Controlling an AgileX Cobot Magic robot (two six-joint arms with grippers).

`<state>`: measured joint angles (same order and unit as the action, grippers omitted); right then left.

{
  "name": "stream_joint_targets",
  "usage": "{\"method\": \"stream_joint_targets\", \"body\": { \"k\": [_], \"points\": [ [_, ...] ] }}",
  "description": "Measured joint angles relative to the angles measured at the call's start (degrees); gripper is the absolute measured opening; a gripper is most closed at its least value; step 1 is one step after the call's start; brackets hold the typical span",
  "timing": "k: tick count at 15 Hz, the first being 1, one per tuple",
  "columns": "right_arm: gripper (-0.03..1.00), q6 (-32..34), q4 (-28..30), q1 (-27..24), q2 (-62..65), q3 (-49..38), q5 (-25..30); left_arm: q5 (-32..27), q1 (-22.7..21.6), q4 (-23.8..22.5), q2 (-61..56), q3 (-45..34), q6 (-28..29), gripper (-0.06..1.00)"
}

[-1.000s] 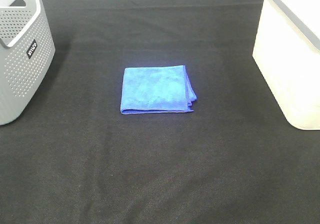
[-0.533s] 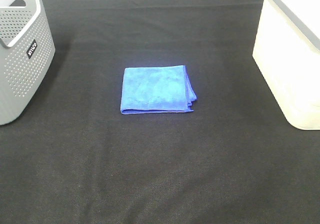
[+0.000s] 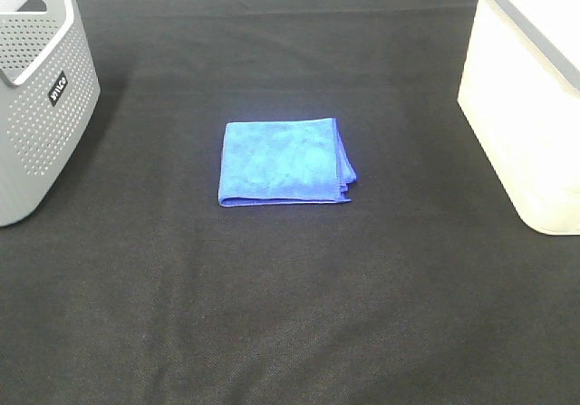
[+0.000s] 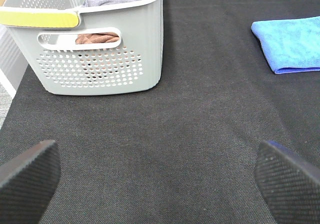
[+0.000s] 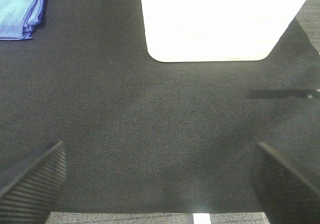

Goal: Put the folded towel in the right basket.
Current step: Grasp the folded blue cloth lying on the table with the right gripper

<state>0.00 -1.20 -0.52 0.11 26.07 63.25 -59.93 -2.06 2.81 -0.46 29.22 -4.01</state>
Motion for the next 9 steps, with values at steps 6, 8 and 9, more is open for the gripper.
{"method": "stream_joint_targets", "body": {
  "k": [6, 8, 9],
  "points": [
    [0.96, 0.0, 0.0, 0.0, 0.0, 0.0, 0.0, 0.0, 0.0, 0.0, 0.0, 0.0, 0.0, 0.99],
    [0.96, 0.0, 0.0, 0.0, 0.0, 0.0, 0.0, 0.0, 0.0, 0.0, 0.0, 0.0, 0.0, 0.99],
    [0.96, 0.0, 0.0, 0.0, 0.0, 0.0, 0.0, 0.0, 0.0, 0.0, 0.0, 0.0, 0.0, 0.99]
  ]
}}
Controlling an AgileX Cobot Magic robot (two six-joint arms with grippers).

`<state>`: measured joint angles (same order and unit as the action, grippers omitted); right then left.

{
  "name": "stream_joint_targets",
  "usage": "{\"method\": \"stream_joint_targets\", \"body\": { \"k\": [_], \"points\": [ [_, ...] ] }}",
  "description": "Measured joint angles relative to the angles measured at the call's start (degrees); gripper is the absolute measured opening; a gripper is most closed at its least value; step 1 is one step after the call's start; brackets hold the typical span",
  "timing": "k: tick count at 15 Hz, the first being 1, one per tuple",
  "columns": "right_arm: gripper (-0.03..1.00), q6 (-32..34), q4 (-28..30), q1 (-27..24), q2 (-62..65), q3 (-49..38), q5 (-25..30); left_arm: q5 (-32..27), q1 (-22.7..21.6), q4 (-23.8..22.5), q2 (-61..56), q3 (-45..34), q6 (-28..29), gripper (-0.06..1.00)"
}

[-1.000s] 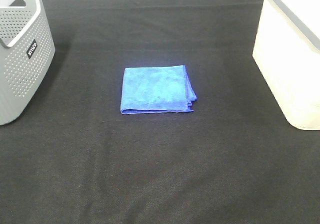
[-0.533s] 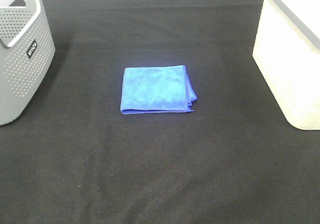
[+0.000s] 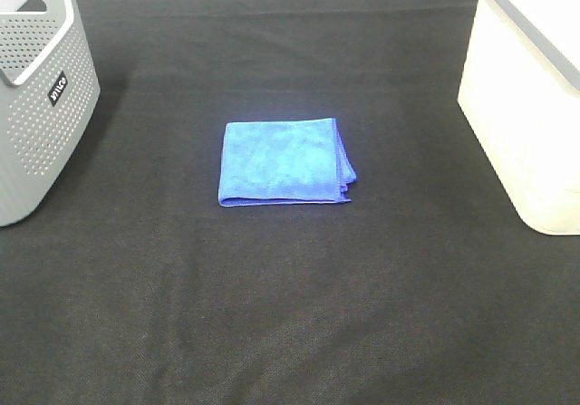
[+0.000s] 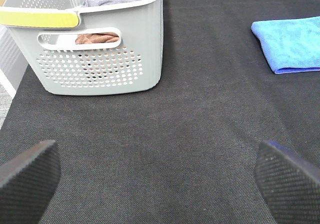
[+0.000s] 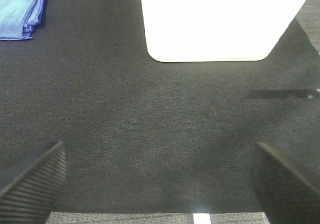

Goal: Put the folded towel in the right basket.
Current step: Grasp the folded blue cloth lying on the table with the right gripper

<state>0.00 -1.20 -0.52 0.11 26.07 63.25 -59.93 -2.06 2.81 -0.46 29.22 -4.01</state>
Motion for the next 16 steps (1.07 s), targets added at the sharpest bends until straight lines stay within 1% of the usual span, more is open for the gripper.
{"method": "stream_joint_targets", "body": {
  "k": [14, 16],
  "points": [
    [0.96, 0.0, 0.0, 0.0, 0.0, 0.0, 0.0, 0.0, 0.0, -0.6, 0.0, 0.0, 0.0, 0.99],
    [0.96, -1.4, 0.1, 0.0, -0.3, 0.0, 0.0, 0.0, 0.0, -0.6, 0.0, 0.0, 0.0, 0.99]
  ]
}}
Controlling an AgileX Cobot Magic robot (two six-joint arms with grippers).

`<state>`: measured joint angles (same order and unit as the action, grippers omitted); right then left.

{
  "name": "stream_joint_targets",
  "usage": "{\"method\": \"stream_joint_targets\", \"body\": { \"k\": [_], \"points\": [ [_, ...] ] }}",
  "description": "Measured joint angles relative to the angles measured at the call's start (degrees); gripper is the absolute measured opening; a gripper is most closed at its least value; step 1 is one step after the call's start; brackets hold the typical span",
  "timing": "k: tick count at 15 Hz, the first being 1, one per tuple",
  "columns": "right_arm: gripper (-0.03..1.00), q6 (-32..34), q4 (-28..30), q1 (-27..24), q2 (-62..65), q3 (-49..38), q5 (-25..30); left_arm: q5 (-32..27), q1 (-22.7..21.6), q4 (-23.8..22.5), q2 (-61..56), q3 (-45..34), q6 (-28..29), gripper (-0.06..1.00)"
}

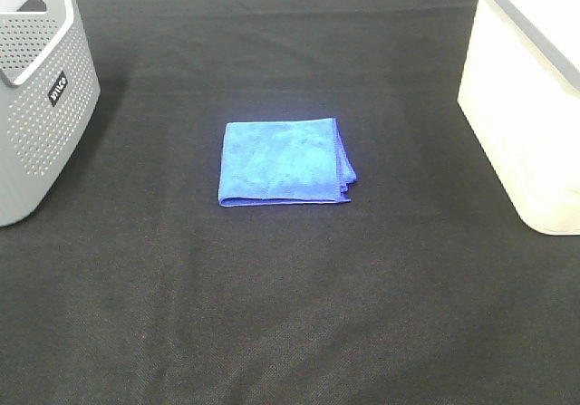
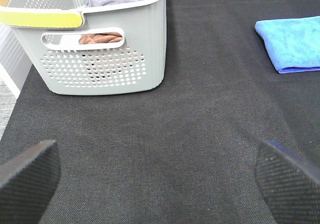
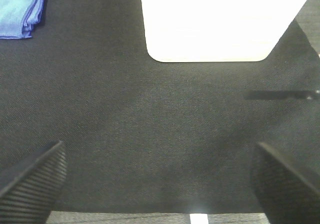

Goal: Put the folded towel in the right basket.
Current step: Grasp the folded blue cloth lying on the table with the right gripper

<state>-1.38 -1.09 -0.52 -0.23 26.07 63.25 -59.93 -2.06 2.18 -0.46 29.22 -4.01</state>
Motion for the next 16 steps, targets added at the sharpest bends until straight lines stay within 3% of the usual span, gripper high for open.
{"method": "stream_joint_targets", "body": {
  "k": [3, 5, 8, 10, 11, 12, 14, 16],
  "points": [
    [0.96, -0.2, -1.1, 0.0, -12.9, 4.2, -0.1, 0.0, 0.0, 0.0, 0.0, 0.0, 0.0, 0.99],
    [0.96, -0.2, -3.8, 0.0, -32.5, 16.1, -0.5, 0.0, 0.0, 0.0, 0.0, 0.0, 0.0, 0.99],
    [0.96, -0.2, -7.9, 0.0, -51.8, 32.3, 2.1, 0.0, 0.0, 0.0, 0.0, 0.0, 0.0, 0.99],
    [0.96, -0.2, -9.4, 0.0, -56.3, 36.4, 3.4, 0.0, 0.0, 0.0, 0.0, 0.0, 0.0, 0.99],
    [0.96, -0.2, -12.3, 0.0, -63.3, 42.7, 4.9, 0.0, 0.0, 0.0, 0.0, 0.0, 0.0, 0.99],
    [0.96, -0.2, -12.3, 0.0, -63.3, 42.7, 4.9, 0.0, 0.0, 0.0, 0.0, 0.0, 0.0, 0.99],
    [0.96, -0.2, -16.1, 0.0, -69.4, 48.1, 4.9, 0.0, 0.0, 0.0, 0.0, 0.0, 0.0, 0.99],
    [0.96, -3.0, -25.6, 1.1, -76.9, 52.9, 3.8, 0.0, 0.0, 0.0, 0.0, 0.0, 0.0, 0.99]
  ]
}}
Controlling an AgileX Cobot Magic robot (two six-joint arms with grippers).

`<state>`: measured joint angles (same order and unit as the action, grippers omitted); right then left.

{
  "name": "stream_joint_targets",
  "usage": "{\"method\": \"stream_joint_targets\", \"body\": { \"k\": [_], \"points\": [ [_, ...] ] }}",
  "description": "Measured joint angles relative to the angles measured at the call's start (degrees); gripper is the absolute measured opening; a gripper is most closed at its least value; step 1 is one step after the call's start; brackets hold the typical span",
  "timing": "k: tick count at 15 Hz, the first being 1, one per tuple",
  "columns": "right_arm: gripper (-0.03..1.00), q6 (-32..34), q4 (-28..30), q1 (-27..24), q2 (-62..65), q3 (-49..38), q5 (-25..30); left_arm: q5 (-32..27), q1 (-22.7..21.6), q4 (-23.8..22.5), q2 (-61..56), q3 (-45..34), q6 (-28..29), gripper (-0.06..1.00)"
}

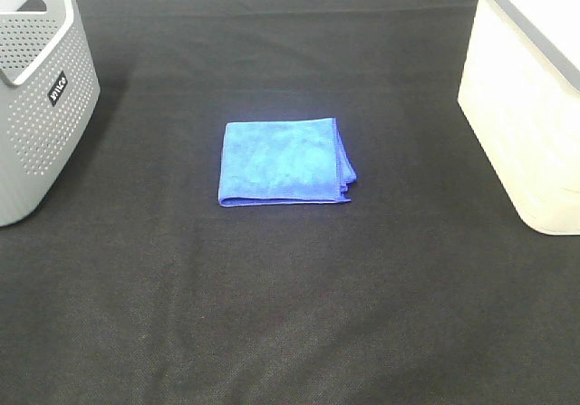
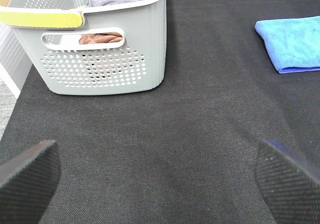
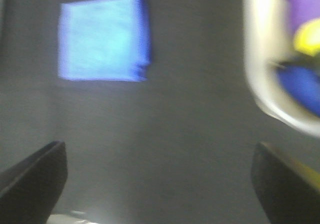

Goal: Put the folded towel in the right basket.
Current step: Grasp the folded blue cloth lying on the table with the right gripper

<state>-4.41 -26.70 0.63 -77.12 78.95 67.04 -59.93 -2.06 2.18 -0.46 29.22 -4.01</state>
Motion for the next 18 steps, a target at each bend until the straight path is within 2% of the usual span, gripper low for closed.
{"method": "stream_joint_targets", "body": {
  "k": [4, 6, 8, 13, 16, 18],
  "points": [
    [0.96, -1.0, -4.9, 12.0, -18.3, 5.6, -4.6, 0.0, 0.0, 0.0, 0.0, 0.0, 0.0, 0.99],
    [0.96, -2.3, -8.0, 14.6, -28.0, 9.9, -5.9, 0.0, 0.0, 0.0, 0.0, 0.0, 0.0, 0.99],
    [0.96, -4.7, -10.0, 14.8, -38.8, 17.0, -6.0, 0.0, 0.0, -0.1, 0.0, 0.0, 0.0, 0.99],
    [0.96, -5.0, -9.1, 14.8, -56.0, 30.9, -5.9, 0.0, 0.0, -0.1, 0.0, 0.0, 0.0, 0.99],
    [0.96, -4.9, -7.4, 14.0, -59.1, 32.7, -6.0, 0.0, 0.0, -0.1, 0.0, 0.0, 0.0, 0.99],
    [0.96, -4.7, -7.2, 11.5, -61.2, 33.0, -6.0, 0.0, 0.0, -0.1, 0.0, 0.0, 0.0, 0.99]
  ]
}}
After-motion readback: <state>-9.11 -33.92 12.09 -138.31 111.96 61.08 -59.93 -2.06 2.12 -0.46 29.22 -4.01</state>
